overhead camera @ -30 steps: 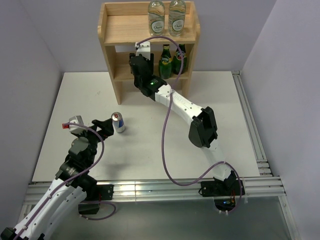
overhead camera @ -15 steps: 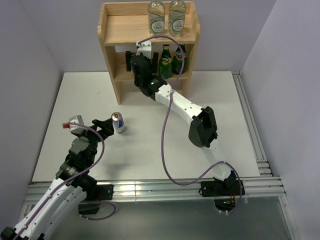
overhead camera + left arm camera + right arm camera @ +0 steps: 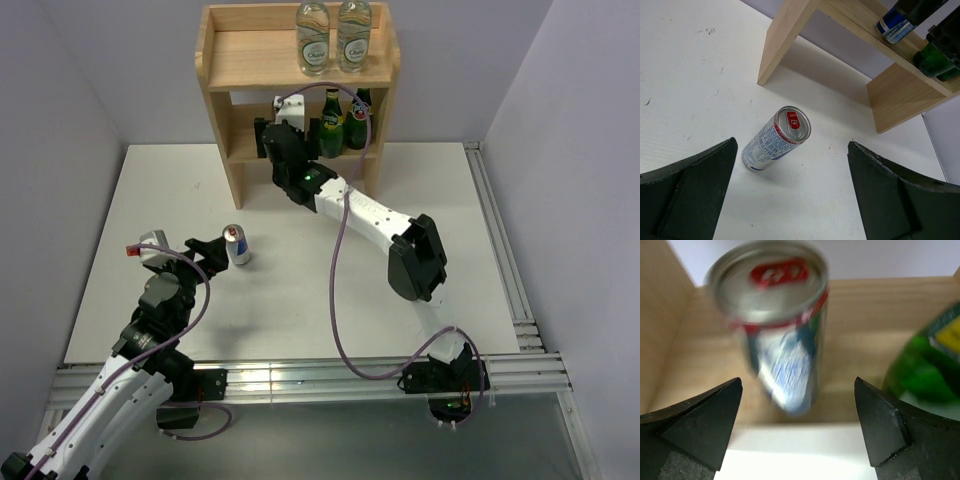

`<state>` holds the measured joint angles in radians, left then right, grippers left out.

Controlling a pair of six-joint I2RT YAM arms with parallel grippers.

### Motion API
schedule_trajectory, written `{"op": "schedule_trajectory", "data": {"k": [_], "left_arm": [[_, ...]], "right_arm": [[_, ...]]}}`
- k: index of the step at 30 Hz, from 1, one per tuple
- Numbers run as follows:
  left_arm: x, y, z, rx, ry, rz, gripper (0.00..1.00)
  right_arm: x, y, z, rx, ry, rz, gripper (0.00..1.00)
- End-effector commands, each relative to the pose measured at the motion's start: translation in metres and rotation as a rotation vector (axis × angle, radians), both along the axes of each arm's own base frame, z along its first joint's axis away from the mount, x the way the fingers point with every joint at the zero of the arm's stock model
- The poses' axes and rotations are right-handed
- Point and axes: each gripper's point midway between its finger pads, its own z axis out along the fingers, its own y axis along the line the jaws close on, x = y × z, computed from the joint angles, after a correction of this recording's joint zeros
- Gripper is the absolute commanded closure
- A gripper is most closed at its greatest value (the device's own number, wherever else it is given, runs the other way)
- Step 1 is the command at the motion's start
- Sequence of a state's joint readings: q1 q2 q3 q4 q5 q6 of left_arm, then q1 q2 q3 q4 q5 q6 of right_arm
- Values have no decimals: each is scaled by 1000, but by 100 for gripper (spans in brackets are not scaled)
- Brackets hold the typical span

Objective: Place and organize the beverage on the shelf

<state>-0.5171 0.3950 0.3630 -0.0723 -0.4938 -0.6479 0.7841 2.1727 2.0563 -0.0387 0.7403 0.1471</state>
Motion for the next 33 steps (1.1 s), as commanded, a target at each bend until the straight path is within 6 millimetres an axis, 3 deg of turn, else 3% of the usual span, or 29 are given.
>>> {"op": "schedule_trajectory", "data": {"k": [1,5,6,7,9,11,13,14,15,16,17,19,20,23,27,33], "left_arm": [[1,-2,7,-14,-25,-6,1],[0,-1,9,-14,-32,-2,1],[0,0,9,-14,-32,0,1],[0,0,9,-13,-30,1,1],[-1,1,9,-12,-30,5,1],[-1,1,9,-12,-31,4,1],[-1,2,9,-14,-32,6,1],[-1,1,9,-15,-31,5,1],[-1,2,10,-15,-33,9,1],[-1,2,9,-15,-30,9,1],[-2,3,8,-14,-26,11,1],[-3,5,9,-20,-28,22,1],[-3,7,9,-25,-27,33,1],[-9,27,11,-65,-28,138,1],[-20,60,8,-125,-30,310,1],[-28,74,8,-167,-58,370,1]], "right_arm": [[-44,2,84,128,-139,24,0],[-76,8,95,143,-155,63,0],[-81,8,87,128,-143,63,0],[-90,7,94,140,-148,69,0],[-106,14,83,144,-118,93,0],[-123,14,85,170,-112,116,0],[-148,22,65,188,-71,156,0],[-158,27,41,199,-24,181,0],[-172,32,37,225,-7,218,0],[-183,43,26,240,22,285,0],[-193,50,3,244,56,332,0],[-219,70,-13,271,101,476,0],[-228,74,-32,279,118,516,0],[-253,86,-64,301,175,602,0],[-267,100,-103,293,236,660,0],[-268,125,-133,251,282,690,0]]}}
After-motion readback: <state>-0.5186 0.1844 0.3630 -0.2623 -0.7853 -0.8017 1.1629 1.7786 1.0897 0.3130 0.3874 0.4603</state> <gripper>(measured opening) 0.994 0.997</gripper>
